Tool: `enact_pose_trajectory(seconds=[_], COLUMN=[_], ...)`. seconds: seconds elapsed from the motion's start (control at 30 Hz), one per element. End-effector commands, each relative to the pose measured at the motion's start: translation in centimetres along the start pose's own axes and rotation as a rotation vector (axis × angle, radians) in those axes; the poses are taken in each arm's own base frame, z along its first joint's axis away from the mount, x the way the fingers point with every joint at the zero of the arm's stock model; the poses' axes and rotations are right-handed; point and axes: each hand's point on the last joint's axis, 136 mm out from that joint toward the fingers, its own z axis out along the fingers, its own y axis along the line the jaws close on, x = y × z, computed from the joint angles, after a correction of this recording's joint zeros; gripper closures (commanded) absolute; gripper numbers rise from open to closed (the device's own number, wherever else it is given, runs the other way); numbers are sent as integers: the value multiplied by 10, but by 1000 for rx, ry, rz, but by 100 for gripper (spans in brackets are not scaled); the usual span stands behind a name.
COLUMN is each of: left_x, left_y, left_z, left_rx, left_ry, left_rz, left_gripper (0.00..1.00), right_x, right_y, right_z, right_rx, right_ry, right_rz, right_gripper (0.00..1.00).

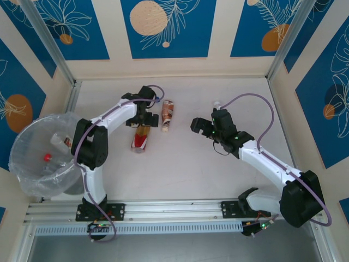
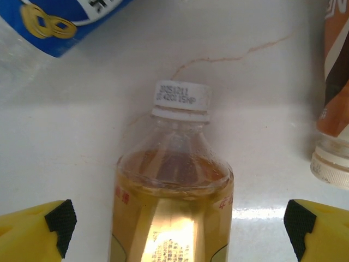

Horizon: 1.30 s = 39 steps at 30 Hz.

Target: Put the plastic bottles in the bin

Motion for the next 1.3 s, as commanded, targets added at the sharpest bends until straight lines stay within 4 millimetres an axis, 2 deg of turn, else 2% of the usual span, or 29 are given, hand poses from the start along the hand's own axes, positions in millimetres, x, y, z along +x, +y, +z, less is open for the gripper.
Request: enact_pose_trajectory(seconds=[0.0,0.2,0.37,0.7,0.77,0.97,1.27], left_x=[6,11,12,15,17,13,-4], left_y=[-7,-3,-2,-1,0,-3,-11], left_z=[10,28,37,47,48,37,0], left_rx=[30,1,-8,-19,-21,7,85], left_ry=[65,131,136,155,159,123,3], left_rz=[38,47,53,64,69,71,58], left_gripper=[1,8,21,23,26,29,36], right_x=[-4,-6,-6,-4,-4,-3,-2], right_y=[-2,-3,-3,-4,-4,-5,-4], right_z=[-2,-4,-3,-4,-4,-4,1], right_rx=[7,13,12,12,12,13,12], right_ry=[-20,-22,-21,-12,-14,-12,-1], right_rz=[18,12,12,14,16,21,22], right_gripper=[1,0,0,0,0,0,0])
